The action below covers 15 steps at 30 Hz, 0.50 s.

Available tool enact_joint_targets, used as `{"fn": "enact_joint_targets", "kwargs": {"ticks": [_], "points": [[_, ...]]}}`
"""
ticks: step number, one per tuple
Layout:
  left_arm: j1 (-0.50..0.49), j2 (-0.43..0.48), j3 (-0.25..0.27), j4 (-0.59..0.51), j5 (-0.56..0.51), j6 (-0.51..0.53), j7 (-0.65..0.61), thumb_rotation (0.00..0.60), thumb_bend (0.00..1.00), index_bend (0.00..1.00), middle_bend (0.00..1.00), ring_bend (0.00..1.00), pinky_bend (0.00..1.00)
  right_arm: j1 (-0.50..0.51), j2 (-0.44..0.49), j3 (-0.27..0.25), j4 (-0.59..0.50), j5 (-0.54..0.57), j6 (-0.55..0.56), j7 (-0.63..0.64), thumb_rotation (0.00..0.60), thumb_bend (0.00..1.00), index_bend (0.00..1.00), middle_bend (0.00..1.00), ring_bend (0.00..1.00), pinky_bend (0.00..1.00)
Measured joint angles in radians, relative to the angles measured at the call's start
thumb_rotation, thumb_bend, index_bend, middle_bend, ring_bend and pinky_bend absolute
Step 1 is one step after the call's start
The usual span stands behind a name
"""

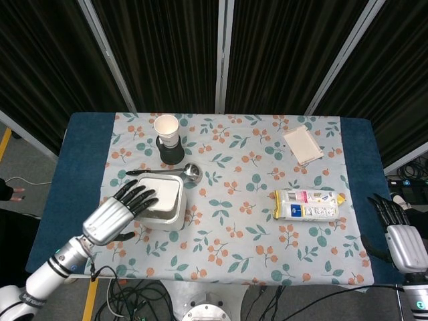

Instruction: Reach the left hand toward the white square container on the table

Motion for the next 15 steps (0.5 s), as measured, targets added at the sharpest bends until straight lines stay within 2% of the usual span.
{"fn": "enact_joint_targets", "kwargs": {"ticks": [7,10,15], "points": [[0.127,0.024,-0.013,0.035,-0.042,0.230,-0.059,0.600,0.00,0.14,0.11,0.09,0.00,-0.002,0.001,-0.001,0.005,-0.004,0.005,0.006,0.600,0.29,0.00,0.00,0.00,0.00],[0.189,0.031,-0.008,0.057,-0.099,0.276,-0.068,0.600,0.00,0.18,0.13,0.10,0.00,-0.002,0.001,-0.001,0.008,-0.005,0.007,0.007,0.600,0.29,0.00,0.00,0.00,0.00],[0.277,0.019,0.013,0.100,-0.180,0.324,-0.055,0.600,0.00,0.30,0.24,0.22,0.06,-0.003,0.001,0.001,0.009,-0.007,0.014,0.008,0.600,0.29,0.00,0.00,0.00,0.00]]}}
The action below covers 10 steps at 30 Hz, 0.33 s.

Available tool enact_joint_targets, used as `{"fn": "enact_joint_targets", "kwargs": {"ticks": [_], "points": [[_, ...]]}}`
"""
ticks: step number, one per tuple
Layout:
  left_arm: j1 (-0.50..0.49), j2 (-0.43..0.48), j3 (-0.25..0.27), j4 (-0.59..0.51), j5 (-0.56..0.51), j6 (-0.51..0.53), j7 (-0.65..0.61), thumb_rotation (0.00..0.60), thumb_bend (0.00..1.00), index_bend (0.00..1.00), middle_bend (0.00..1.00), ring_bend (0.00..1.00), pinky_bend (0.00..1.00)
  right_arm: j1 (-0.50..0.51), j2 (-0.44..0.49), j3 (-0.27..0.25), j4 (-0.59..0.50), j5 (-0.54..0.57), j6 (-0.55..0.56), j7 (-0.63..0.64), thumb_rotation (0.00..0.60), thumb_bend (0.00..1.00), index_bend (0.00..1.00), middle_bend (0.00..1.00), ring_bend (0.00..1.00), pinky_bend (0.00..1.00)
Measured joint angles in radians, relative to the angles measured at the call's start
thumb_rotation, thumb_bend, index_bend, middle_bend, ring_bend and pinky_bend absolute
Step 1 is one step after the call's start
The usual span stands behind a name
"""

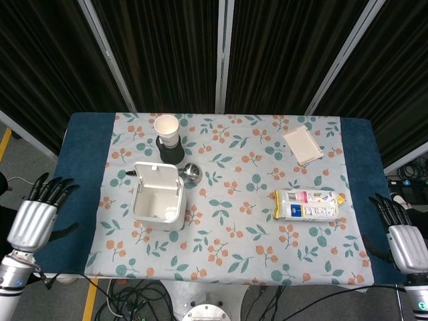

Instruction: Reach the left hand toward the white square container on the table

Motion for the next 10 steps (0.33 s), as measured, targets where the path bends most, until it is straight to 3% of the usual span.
{"fn": "enact_joint_targets", "kwargs": {"ticks": [10], "points": [[0.136,-0.094,0.037,0.090,-0.100,0.077,0.009,0.600,0.00,0.31,0.26,0.23,0.08,-0.004,0.001,0.000,-0.012,-0.007,0.011,-0.013,0.600,0.29,0.00,0.00,0.00,0.00]]}}
